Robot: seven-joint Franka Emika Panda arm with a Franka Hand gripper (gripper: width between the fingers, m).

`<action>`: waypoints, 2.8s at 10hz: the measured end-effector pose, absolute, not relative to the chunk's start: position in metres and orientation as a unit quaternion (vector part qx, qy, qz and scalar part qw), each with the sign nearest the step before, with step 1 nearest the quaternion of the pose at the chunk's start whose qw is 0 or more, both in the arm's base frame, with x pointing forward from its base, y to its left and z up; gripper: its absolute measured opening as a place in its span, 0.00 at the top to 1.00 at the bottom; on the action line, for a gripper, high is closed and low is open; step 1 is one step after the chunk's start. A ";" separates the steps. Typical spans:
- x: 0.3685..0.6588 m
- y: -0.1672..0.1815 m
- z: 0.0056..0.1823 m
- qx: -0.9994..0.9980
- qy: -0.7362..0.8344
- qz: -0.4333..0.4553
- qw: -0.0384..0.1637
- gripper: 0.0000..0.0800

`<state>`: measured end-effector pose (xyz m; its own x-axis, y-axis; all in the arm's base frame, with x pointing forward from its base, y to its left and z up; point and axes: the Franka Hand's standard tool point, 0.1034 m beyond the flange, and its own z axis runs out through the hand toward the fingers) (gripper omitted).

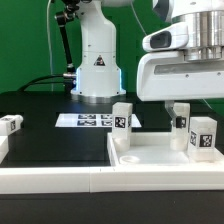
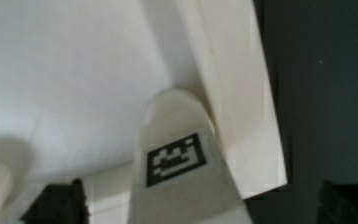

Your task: Assemble square table

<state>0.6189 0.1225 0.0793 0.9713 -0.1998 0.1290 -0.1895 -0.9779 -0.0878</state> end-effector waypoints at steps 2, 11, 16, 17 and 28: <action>0.619 0.122 0.079 -0.996 0.054 -0.070 0.032 0.19; 0.619 0.120 0.079 -0.989 0.123 -0.068 0.035 0.64; 0.618 0.122 0.079 -0.938 0.339 -0.061 0.049 0.64; 0.618 0.123 0.079 -0.921 0.382 -0.058 0.051 0.64; 0.615 0.130 0.078 -0.819 0.569 -0.033 0.064 0.37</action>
Offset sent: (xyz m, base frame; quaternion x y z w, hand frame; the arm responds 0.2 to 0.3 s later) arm 0.0000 0.0000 0.0000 0.0000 0.0000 0.0000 1.0000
